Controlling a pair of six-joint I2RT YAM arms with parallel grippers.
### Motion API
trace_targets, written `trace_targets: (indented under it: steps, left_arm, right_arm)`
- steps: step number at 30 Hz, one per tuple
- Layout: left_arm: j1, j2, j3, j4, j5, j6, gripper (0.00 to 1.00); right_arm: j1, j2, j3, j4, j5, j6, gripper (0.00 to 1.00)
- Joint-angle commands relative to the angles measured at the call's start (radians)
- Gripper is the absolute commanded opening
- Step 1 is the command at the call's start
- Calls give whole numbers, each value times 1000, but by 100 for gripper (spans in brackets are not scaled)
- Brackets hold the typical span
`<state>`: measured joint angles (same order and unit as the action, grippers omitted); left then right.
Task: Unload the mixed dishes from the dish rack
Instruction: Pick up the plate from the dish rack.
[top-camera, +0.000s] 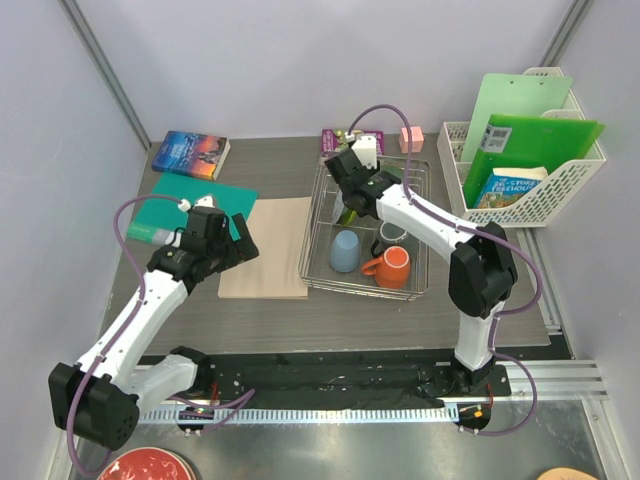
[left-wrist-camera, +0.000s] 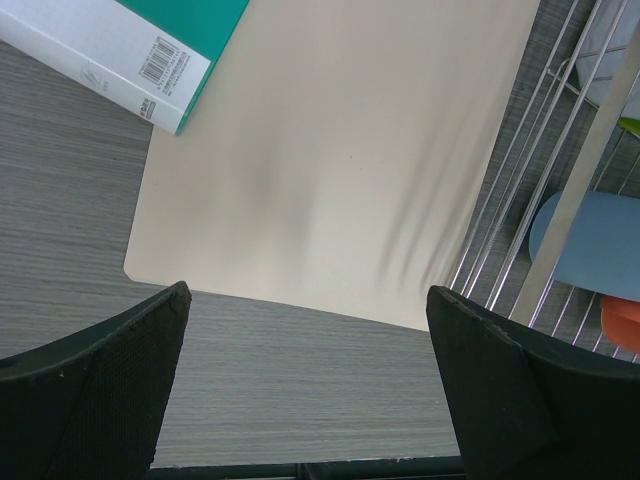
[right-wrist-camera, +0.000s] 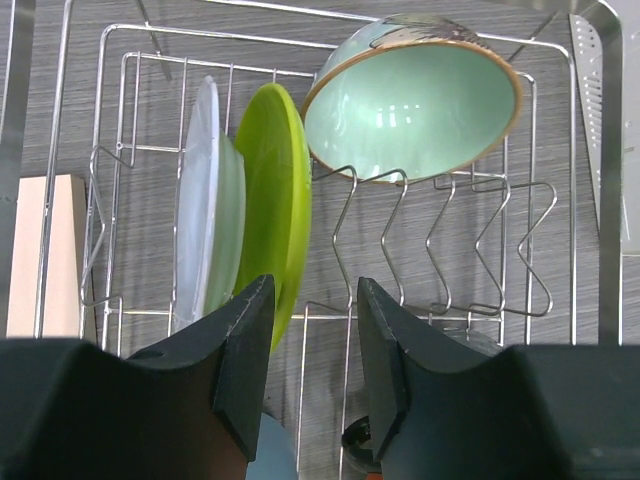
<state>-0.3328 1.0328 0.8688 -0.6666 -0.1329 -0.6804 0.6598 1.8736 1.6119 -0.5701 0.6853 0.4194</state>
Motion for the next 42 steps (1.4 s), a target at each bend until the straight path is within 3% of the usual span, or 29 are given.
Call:
trace_targets:
  steps: [1, 12, 21, 24, 26, 42]
  left_arm:
    - [-3, -10, 21, 1, 7, -7, 100]
    - [-3, 3, 22, -4, 4, -8, 100]
    - [-3, 16, 24, -4, 9, -11, 100]
    - [-3, 21, 25, -2, 12, -13, 100]
    - [-3, 24, 26, -1, 16, -15, 100]
    - [-3, 26, 24, -5, 15, -21, 100]
  right_arm:
    - [4, 1, 17, 59, -4, 18, 44]
    - [-6, 113, 33, 52, -7, 16, 43]
    - [-3, 81, 23, 53, 43, 6, 26]
    - [-5, 61, 28, 55, 54, -13, 8]
    - [-3, 62, 32, 50, 62, -19, 3]
    - [-3, -31, 65, 9, 115, -79, 1]
